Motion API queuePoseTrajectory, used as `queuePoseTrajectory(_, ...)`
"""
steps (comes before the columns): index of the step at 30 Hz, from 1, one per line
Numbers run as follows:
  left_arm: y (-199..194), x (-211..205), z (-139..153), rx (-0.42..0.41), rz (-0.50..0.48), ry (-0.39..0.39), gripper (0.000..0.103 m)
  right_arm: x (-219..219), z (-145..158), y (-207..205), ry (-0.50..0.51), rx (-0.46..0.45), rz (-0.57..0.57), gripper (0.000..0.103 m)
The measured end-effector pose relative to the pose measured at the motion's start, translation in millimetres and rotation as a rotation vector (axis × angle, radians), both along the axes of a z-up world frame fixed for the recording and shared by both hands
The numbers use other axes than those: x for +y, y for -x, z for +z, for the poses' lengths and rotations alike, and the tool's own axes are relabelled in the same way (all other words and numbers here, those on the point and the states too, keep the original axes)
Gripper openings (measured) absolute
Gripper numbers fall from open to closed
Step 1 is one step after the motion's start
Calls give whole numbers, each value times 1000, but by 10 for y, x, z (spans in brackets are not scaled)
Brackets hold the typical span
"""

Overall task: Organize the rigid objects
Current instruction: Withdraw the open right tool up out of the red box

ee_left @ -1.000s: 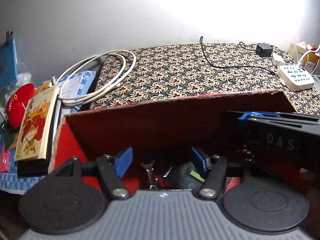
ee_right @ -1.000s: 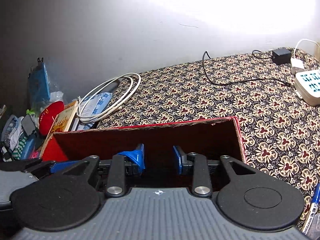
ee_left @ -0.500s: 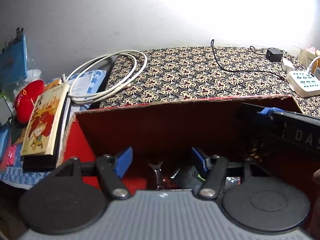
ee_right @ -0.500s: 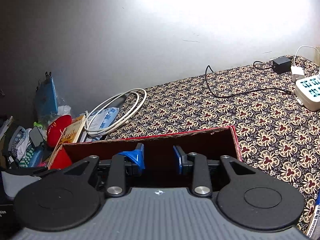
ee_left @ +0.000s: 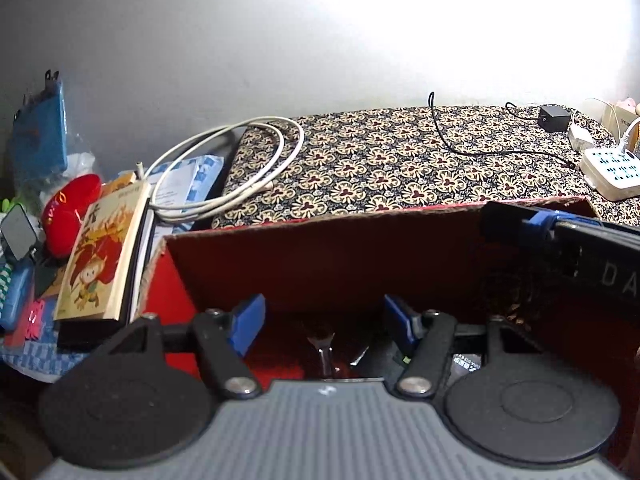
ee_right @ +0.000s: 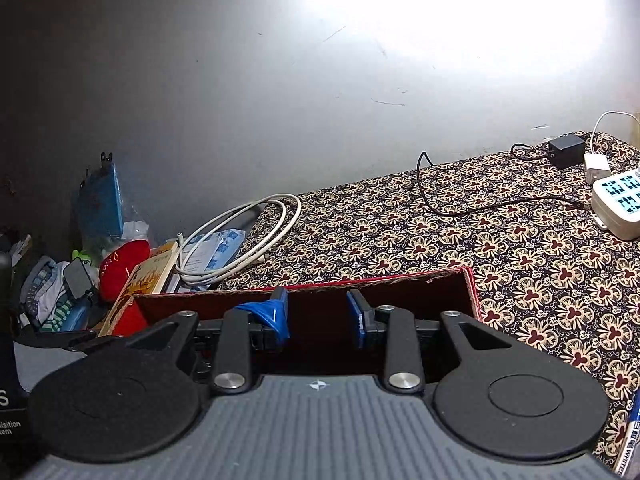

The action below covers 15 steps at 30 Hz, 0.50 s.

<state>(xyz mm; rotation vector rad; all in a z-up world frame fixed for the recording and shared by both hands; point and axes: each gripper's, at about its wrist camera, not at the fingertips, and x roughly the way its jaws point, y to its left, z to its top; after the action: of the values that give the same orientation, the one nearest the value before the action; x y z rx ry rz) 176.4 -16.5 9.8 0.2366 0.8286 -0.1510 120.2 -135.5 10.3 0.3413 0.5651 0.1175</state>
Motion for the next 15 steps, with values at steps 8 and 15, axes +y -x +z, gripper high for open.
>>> queuePoseTrajectory(8, 79, 1, 55, -41, 4, -21, 67, 43, 128, 185, 29, -32, 21, 15)
queuePoseTrajectory(15, 263, 33, 188, -58, 6, -17, 70, 58, 171, 390, 6, -2, 37, 16)
